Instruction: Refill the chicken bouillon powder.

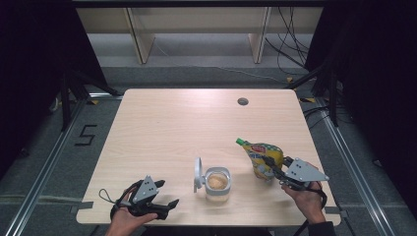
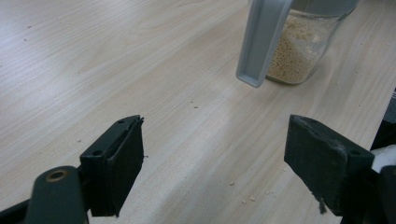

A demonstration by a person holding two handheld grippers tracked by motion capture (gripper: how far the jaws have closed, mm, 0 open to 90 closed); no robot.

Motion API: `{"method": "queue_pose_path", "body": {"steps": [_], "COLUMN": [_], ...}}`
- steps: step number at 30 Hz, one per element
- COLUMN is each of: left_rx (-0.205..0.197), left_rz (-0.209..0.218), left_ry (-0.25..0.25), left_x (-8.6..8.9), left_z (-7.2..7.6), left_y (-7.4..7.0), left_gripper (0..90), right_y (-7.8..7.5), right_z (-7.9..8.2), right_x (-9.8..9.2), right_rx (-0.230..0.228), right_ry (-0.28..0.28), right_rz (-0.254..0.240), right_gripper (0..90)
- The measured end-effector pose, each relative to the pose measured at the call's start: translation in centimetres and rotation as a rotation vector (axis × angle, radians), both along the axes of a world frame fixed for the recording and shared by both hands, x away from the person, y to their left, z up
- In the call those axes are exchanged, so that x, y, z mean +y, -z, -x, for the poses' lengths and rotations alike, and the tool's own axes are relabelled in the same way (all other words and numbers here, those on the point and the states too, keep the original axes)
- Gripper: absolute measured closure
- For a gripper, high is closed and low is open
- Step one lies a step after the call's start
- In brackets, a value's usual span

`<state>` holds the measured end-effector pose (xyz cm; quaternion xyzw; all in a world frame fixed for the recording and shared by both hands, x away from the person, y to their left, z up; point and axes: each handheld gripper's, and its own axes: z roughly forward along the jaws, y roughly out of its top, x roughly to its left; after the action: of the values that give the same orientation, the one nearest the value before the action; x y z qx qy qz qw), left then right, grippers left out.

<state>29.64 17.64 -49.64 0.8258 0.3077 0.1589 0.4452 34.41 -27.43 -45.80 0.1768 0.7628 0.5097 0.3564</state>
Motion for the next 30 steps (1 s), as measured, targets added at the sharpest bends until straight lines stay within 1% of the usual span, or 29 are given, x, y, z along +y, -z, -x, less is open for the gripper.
{"method": "queue_pose_path", "body": {"steps": [1,2,3,4,5,6,7,8,10,11,12,13,14,15,16,17,18,19,20,21,22,23,24,25,26,27,28,29,30], "left_rx": [-0.01,0.013,0.013,0.011,0.011,0.008,0.013,0.017,0.025,0.012,0.014,0.018,0.015,0.015,0.005,-0.004,0.016,0.01,0.006,0.007,0.008,0.008,0.019,0.001,0.0,0.0,0.011,0.006,0.005], "left_rz": [-0.015,-0.016,-0.016,-0.025,-0.019,-0.026,-0.016,0.01,-0.028,-0.017,-0.014,-0.029,-0.022,-0.014,-0.013,-0.02,-0.016,-0.016,-0.006,-0.005,-0.003,-0.003,-0.013,-0.016,-0.019,-0.019,-0.011,-0.018,-0.005], "left_ry": [0.004,-0.012,-0.012,-0.001,0.001,0.007,-0.001,-0.013,0.012,0.005,0.0,0.014,-0.001,-0.006,0.0,0.008,-0.003,0.009,0.001,0.001,0.004,0.004,0.002,0.006,0.007,0.007,-0.01,0.0,-0.004], "left_x": [0.1,0.0,0.0,0.0,0.0,0.1,0.0,-0.2,0.1,-0.1,-0.1,0.1,0.0,0.0,0.0,0.0,-0.1,-0.1,-0.2,-0.2,-0.1,-0.1,0.0,0.0,0.0,0.0,0.0,0.0,0.0], "left_z": [-0.1,0.1,0.1,0.0,0.1,0.1,0.1,0.1,0.0,0.0,0.0,0.0,0.0,0.0,-0.1,-0.1,0.0,-0.1,-0.1,0.0,-0.1,-0.1,0.0,-0.1,-0.1,-0.1,0.0,0.0,0.0], "left_y": [0.0,0.0,0.0,0.0,-0.1,-0.1,0.0,0.2,0.1,0.1,0.1,0.0,0.0,0.1,0.1,0.1,0.1,0.1,0.1,0.1,0.2,0.2,0.0,0.0,0.0,0.0,0.0,-0.1,-0.1], "left_gripper": [19.1,19.1,19.1,19.1,19.1,19.1,19.1,19.1,19.1,19.1,19.1,19.1,19.1,19.1,19.1,19.1,19.1,19.1,19.1,19.2,19.1,19.1,19.1,19.1,19.1,19.1,19.1,19.1,19.1], "right_y": [0.0,0.1,0.1,0.2,0.3,0.3,0.3,0.3,0.3,0.3,0.3,0.3,0.2,0.3,0.3,0.4,0.4,0.5,0.5,0.4,0.5,0.5,0.7,0.7,0.7,0.7,0.7,0.7,0.7], "right_z": [0.2,0.3,0.3,0.4,0.4,0.4,0.6,0.8,1.1,1.2,1.3,1.5,1.6,1.8,2.0,2.2,2.3,2.4,2.6,2.7,2.6,2.6,2.7,2.7,2.9,2.9,2.9,3.2,3.5], "right_x": [-0.3,-0.5,-0.5,-0.8,-1.0,-1.2,-1.2,-1.3,-1.4,-1.4,-1.5,-1.6,-1.7,-1.8,-1.9,-2.1,-2.2,-2.3,-2.3,-2.3,-2.2,-2.2,-2.1,-2.1,-2.0,-2.0,-2.0,-2.0,-1.9], "right_rx": [-0.001,0.0,0.0,0.014,0.022,0.013,0.028,0.042,0.04,0.052,0.056,0.064,0.071,0.07,0.09,0.081,0.095,0.097,0.099,0.114,0.118,0.118,0.143,0.147,0.163,0.163,0.166,0.201,0.215], "right_ry": [0.009,0.013,0.013,0.026,0.037,0.057,0.061,0.086,0.098,0.11,0.115,0.13,0.149,0.155,0.165,0.177,0.178,0.17,0.184,0.185,0.188,0.188,0.205,0.211,0.215,0.215,0.228,0.246,0.281], "right_rz": [-0.004,-0.012,-0.012,-0.027,-0.044,-0.053,-0.057,-0.061,-0.054,-0.063,-0.067,-0.058,-0.06,-0.056,-0.057,-0.044,-0.049,-0.054,-0.054,-0.053,-0.052,-0.052,-0.049,-0.055,-0.048,-0.048,-0.047,-0.045,-0.052], "right_gripper": [81.0,81.0,81.0,80.8,80.5,80.2,80.1,79.8,79.1,78.8,78.3,77.2,76.3,75.5,74.6,73.7,73.6,73.3,72.3,70.5,67.4,67.4,58.6,56.9,54.0,54.0,50.5,46.7,44.1]}}
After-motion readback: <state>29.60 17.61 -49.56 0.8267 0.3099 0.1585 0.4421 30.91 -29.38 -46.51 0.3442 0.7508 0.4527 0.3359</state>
